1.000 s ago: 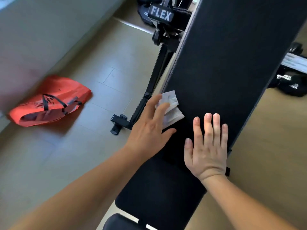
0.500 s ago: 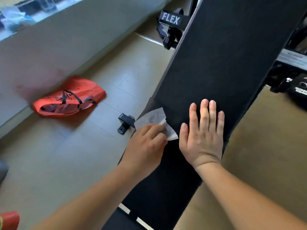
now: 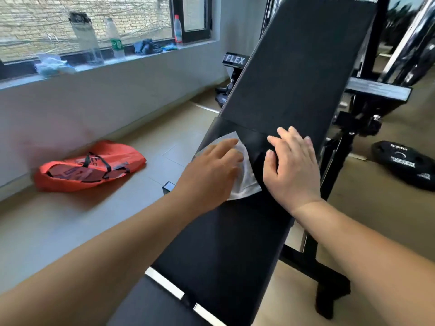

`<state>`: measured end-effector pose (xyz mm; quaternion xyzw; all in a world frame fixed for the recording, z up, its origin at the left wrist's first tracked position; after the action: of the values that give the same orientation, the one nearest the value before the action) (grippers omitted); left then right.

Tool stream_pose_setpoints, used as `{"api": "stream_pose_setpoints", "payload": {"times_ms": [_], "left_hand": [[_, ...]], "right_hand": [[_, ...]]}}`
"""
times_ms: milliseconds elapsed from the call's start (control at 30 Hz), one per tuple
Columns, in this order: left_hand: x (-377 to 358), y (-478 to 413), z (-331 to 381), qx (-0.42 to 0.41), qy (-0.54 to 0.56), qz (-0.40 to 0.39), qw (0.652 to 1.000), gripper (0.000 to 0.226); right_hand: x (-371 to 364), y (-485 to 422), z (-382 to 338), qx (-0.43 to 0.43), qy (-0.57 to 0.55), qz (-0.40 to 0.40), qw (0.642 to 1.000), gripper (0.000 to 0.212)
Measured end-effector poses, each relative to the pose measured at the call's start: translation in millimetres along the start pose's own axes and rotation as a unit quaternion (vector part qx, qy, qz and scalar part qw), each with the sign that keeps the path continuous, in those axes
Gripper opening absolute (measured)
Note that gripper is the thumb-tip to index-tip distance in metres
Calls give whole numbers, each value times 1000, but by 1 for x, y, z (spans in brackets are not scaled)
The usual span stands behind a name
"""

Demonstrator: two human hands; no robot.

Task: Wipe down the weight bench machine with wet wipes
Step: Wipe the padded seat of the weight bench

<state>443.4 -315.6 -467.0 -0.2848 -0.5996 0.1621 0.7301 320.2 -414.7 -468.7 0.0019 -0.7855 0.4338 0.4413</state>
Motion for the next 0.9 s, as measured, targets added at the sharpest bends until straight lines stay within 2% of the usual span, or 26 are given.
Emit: {"api": "stream_pose_setpoints", "payload": {"times_ms": [67,100,233,300,467,533,633,700,733,833,867,900], "left_hand": [[-6,-1,-5,40,-81,9,996,13],[-15,-2,-7,66,-90,-14,994,18],[-54,-4,-9,152,-69,-120,979,58],[-59,-16,-16,168,-65,-149,972,66],[-70,-35,-57,145,-65,-152,975,74],[-70,-23,-47,143,-58,-141,978,74],[-70,15,-7,51,-50,-160,984,70],[-68,23,-15,10,-70,-179,981,70],[-65,15,-31,27,-78,-174,981,71],[-58,-14,-86,174,-51,-162,970,79],[-59,-14,-84,185,-49,-157,969,79],[-61,-9,-69,163,-51,-149,974,77]], "right_hand": [[-1,14,-1,12,11,-20,1000,48],[-3,18,-1,27,25,-29,999,50],[-4,28,-3,55,72,-35,995,54],[-4,28,-3,54,81,-25,995,55],[-5,26,-2,61,86,-9,994,55],[-5,27,-1,64,88,-10,994,56],[-4,26,0,64,89,-6,994,56],[-4,26,0,62,88,-3,994,55],[-4,26,0,60,86,-1,994,54],[-4,27,0,55,85,-2,995,54],[-4,28,0,54,86,-1,995,53],[-4,28,0,55,85,0,995,53]]}}
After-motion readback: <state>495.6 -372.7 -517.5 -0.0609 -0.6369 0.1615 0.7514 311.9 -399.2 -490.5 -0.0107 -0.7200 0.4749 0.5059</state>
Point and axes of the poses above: each hand's wrist, its own y-axis away from the middle knuckle, its own x-axis out of the back of the hand, z = x × y, the point moved 9 cm from there along -y, towards the middle knuckle, and after that the axes turned 1 degree about x, right-handed, at the moved point
